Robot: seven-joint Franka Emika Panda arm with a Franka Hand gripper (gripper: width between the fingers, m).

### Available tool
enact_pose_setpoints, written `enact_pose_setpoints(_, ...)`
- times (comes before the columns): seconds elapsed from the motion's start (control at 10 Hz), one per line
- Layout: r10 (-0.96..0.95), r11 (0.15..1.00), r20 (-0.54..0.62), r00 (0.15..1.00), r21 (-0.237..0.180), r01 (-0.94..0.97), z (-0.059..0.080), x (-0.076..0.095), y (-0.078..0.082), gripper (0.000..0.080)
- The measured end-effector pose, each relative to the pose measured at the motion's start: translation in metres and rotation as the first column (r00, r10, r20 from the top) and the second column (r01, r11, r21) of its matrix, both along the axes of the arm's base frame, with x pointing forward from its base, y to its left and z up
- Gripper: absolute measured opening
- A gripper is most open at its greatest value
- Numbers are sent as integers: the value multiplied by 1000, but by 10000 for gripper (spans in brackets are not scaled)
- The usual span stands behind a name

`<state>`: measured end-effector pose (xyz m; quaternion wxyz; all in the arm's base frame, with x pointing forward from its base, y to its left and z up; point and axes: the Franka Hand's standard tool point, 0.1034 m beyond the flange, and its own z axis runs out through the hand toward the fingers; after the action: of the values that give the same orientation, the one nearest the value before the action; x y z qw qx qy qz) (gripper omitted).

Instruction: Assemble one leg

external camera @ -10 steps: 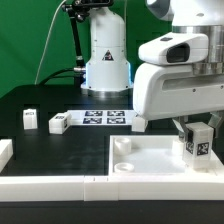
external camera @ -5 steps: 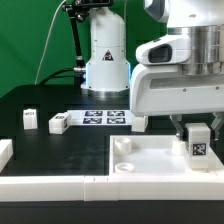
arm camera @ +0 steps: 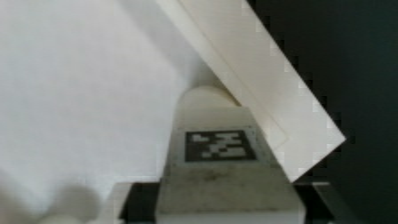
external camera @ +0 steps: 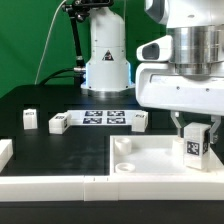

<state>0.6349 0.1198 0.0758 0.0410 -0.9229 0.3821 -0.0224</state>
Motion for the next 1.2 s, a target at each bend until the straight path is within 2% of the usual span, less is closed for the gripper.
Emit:
enact_pose_setpoints(0.3, -242, 970, -21, 970, 29, 243, 0, 0, -1, 290)
enact_pose_setpoints(0.5, -287, 957, -26, 957, 33, 288, 0, 0, -1, 291)
enact_pose_setpoints(0.6, -246, 969, -23, 969, 32, 247, 0, 0, -1, 291)
enact_pose_setpoints(0.7, -231, 972, -22, 973, 31, 231, -1, 0, 0, 390)
enact_pose_setpoints(0.8, -191, 981, -19, 981, 29, 192, -1, 0, 0, 528)
enact_pose_setpoints(0.9, -68, 998, -23, 997, 19, 68, 0, -1, 0, 611)
enact_pose_setpoints(1.2, 286, 958, -4, 958, 0, -286, 2, 0, 2, 648)
